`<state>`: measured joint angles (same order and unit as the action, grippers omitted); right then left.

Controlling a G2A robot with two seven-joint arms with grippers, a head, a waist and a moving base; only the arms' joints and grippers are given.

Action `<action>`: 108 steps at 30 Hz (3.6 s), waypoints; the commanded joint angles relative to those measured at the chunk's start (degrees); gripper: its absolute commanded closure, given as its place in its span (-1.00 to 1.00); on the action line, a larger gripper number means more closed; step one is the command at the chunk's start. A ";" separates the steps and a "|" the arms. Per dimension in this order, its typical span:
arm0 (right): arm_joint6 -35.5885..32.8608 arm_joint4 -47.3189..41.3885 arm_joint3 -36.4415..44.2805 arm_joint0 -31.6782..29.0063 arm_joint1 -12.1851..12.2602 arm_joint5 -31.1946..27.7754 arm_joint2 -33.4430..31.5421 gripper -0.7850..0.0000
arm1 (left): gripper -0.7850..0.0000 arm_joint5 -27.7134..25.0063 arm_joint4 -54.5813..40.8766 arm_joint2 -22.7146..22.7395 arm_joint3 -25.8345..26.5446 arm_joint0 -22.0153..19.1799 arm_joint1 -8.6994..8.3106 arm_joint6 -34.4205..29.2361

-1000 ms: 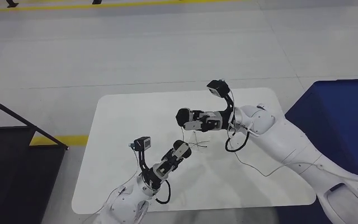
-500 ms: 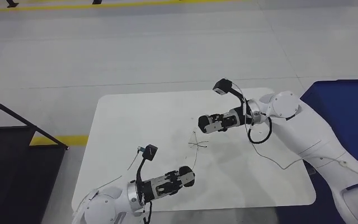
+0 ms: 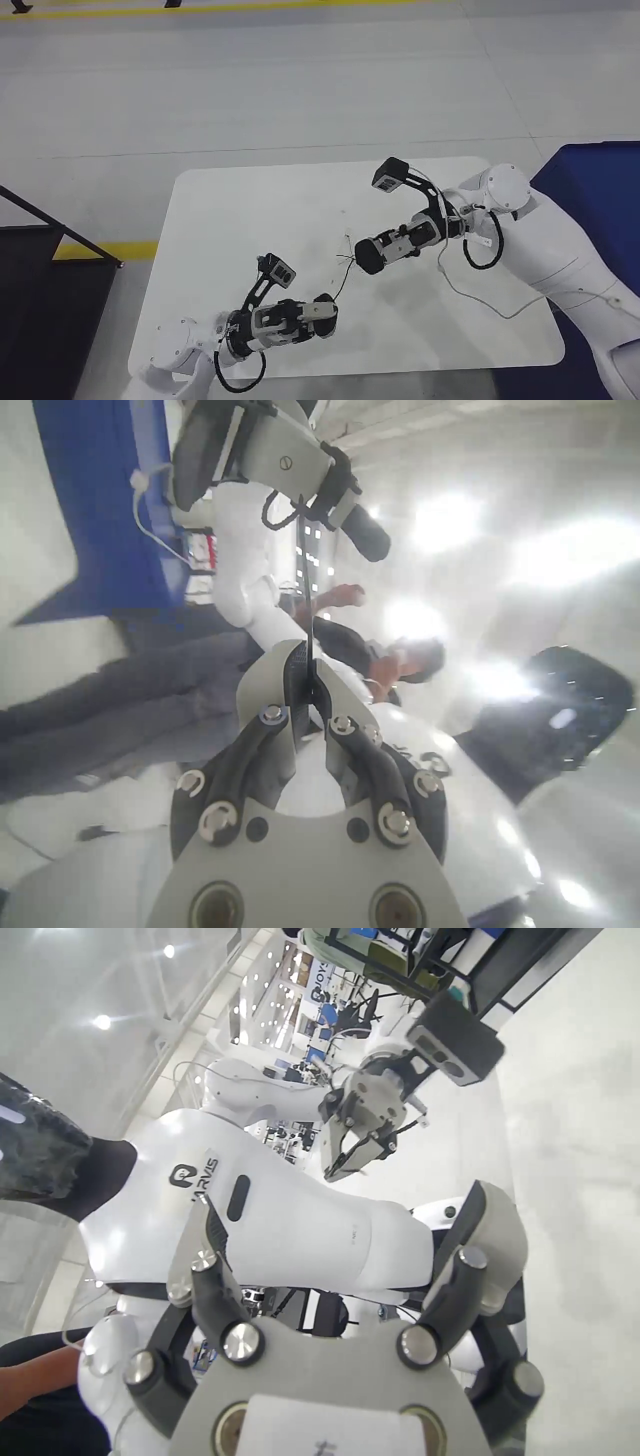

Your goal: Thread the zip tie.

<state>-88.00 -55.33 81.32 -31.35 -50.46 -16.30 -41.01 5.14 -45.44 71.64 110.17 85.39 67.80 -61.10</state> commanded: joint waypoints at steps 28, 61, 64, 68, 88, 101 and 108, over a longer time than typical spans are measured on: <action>0.00 2.85 0.14 -0.85 -2.83 0.00 2.87 0.40 | 1.00 6.28 -9.31 -6.74 -9.19 -7.45 0.65 -2.50; 0.00 2.72 -2.57 1.56 -3.85 0.00 5.50 1.00 | -1.00 6.24 -8.50 -7.45 -9.80 -8.72 0.15 -2.82; 0.00 1.66 -3.84 1.61 -3.88 0.01 5.22 1.00 | -1.00 5.09 -7.17 -6.64 -9.21 -8.37 -0.10 -3.24; 0.00 -0.26 -5.48 1.70 -3.84 0.01 6.15 1.00 | -1.00 4.10 -5.87 -5.90 -8.85 -7.97 -0.28 -3.00; 0.02 -6.38 -5.47 -0.91 -3.42 2.21 3.52 1.00 | -1.00 -26.05 28.52 -3.85 -1.59 -0.88 -0.14 24.19; 3.91 -2.93 -3.08 -4.35 -3.56 3.67 0.30 1.00 | -0.28 -28.11 25.79 -6.38 -1.03 -0.86 0.50 28.10; 3.48 -1.90 -3.29 -5.46 -3.82 4.21 -1.56 1.00 | 0.28 -28.04 26.73 -7.09 -1.35 -1.50 0.66 28.56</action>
<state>-84.49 -57.24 78.03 -36.66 -54.23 -12.17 -42.35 -22.88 -18.80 64.62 108.84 83.88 68.44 -32.64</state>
